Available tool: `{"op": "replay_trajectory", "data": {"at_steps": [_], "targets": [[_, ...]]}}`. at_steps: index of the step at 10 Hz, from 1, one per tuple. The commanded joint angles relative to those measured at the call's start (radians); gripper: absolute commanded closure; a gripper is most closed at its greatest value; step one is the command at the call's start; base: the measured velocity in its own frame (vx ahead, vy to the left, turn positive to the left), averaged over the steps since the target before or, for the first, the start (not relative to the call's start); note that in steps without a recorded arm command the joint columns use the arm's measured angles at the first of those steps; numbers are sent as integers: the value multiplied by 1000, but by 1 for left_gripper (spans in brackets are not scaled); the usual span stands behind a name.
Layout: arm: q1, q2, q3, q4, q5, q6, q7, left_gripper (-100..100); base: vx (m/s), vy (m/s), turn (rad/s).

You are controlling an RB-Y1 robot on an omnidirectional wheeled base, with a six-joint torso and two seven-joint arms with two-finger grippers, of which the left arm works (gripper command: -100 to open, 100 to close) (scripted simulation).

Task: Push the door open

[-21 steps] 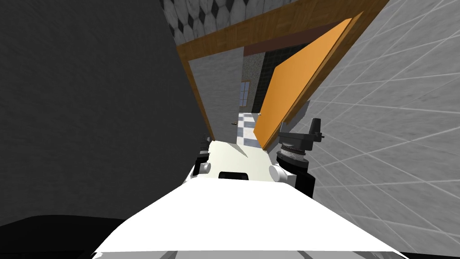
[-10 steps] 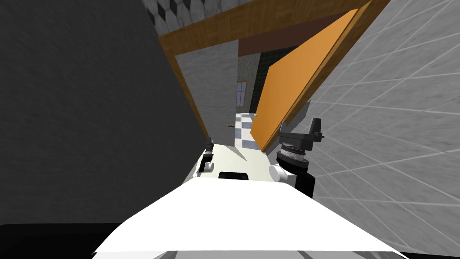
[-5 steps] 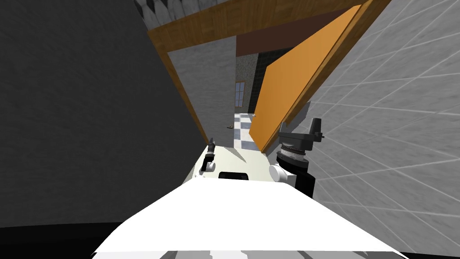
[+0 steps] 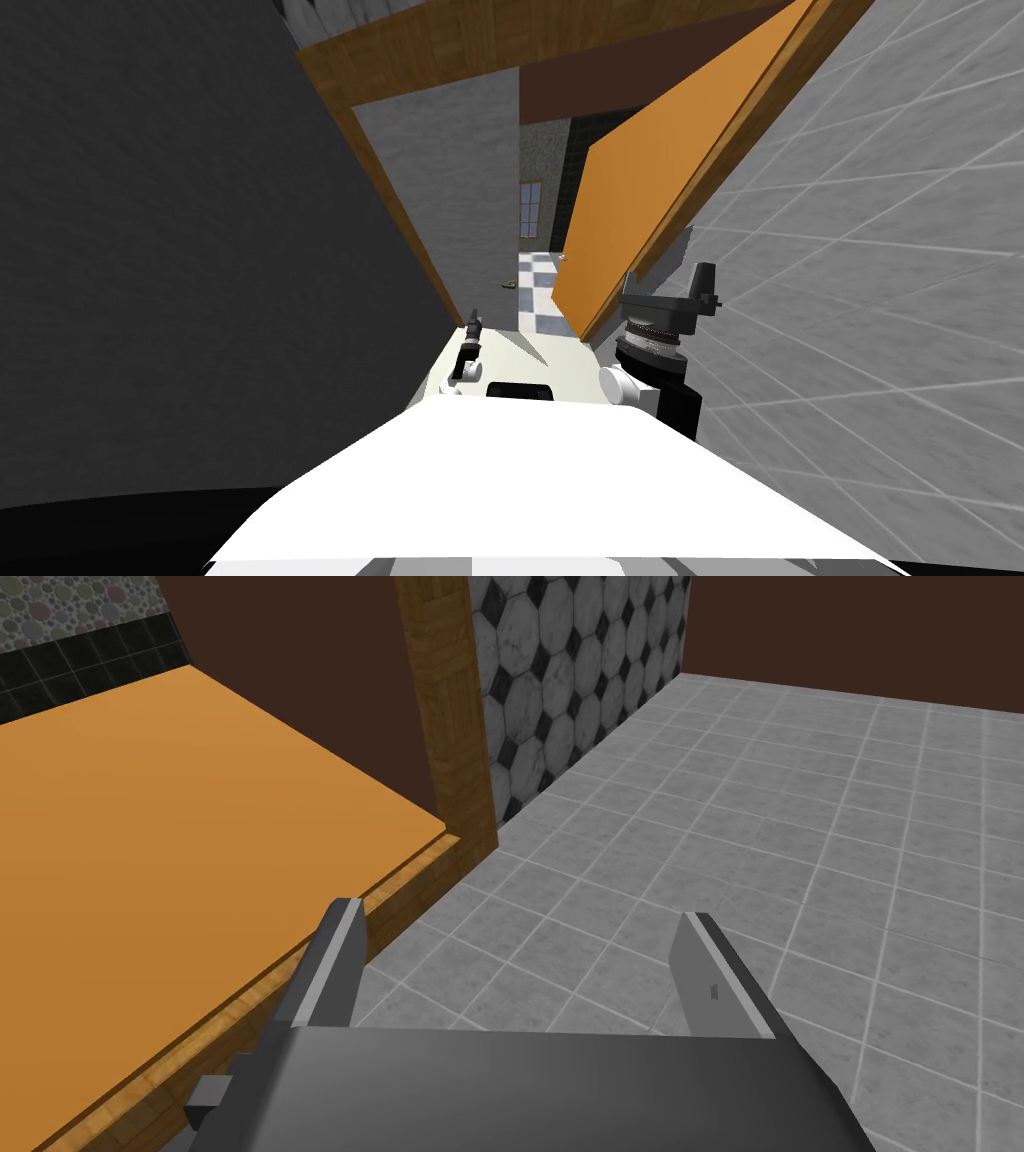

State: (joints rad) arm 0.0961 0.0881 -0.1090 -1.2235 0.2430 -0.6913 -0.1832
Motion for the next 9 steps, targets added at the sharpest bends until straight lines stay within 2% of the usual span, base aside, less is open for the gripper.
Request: {"op": "replay_trajectory", "data": {"at_steps": [1, 9], "targets": [[-14, -4, -6, 36, 5, -7, -2, -100, 99, 1, -43], [-91, -21, -28, 221, 28, -41, -6, -100, 104, -11, -41]]}}
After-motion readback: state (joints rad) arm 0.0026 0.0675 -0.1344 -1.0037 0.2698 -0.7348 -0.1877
